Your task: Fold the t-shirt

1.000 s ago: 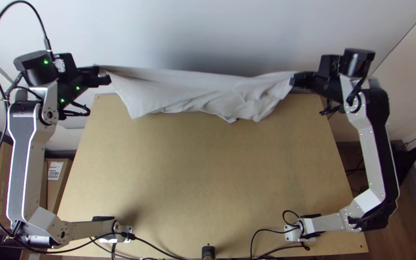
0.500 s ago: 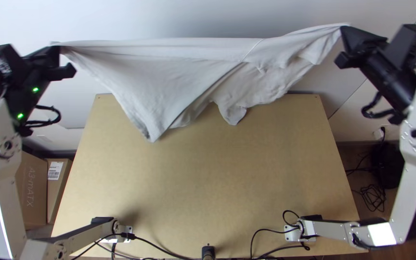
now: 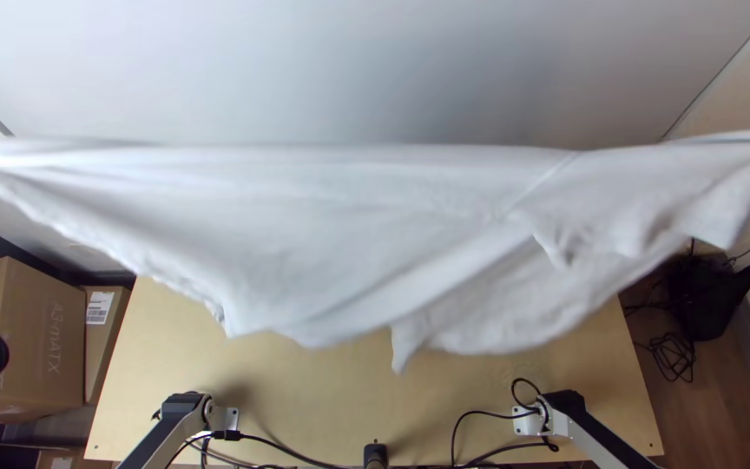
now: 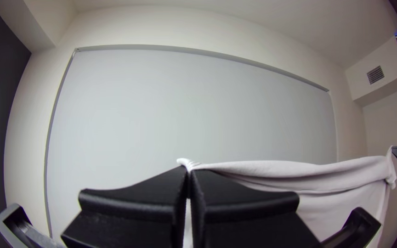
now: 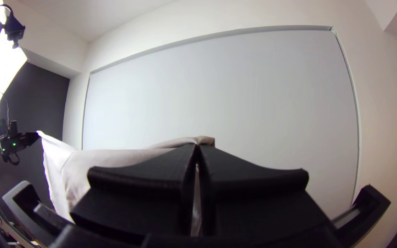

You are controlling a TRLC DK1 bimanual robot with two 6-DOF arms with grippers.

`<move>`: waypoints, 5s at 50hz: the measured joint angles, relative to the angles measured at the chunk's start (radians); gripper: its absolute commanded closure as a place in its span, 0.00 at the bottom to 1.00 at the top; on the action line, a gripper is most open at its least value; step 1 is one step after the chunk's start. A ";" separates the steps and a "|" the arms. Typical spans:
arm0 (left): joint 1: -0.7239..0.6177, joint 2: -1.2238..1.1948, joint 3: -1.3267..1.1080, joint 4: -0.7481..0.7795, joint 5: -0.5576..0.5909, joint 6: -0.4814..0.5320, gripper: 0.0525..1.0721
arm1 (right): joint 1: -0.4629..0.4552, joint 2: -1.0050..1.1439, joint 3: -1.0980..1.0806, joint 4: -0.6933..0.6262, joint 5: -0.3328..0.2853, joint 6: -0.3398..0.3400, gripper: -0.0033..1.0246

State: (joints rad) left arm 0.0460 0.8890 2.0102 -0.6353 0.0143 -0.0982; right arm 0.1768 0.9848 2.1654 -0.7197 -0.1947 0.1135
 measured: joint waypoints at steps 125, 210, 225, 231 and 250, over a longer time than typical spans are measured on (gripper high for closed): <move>0.082 1.427 0.203 -0.172 0.305 -0.008 0.97 | -0.033 1.427 0.079 0.073 -0.007 0.280 0.97; 0.357 0.626 -0.750 -0.082 0.345 0.202 0.04 | 0.125 0.216 -1.176 -0.163 -0.032 0.329 0.04; 0.366 0.502 -0.750 -0.156 0.372 0.216 0.04 | 0.271 0.199 -1.337 -0.351 -0.121 0.407 0.10; 0.362 0.481 -0.750 -0.169 0.372 0.216 0.04 | 0.348 0.216 -1.379 -0.364 -0.156 0.431 0.20; 0.362 0.370 -0.755 -0.358 0.371 0.403 0.05 | 0.512 0.411 -1.381 -0.314 -0.229 0.460 0.54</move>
State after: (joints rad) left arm 0.4076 1.2591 1.2552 -0.9932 0.3855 0.3046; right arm 0.6884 1.3956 0.7845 -1.0332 -0.4240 0.5732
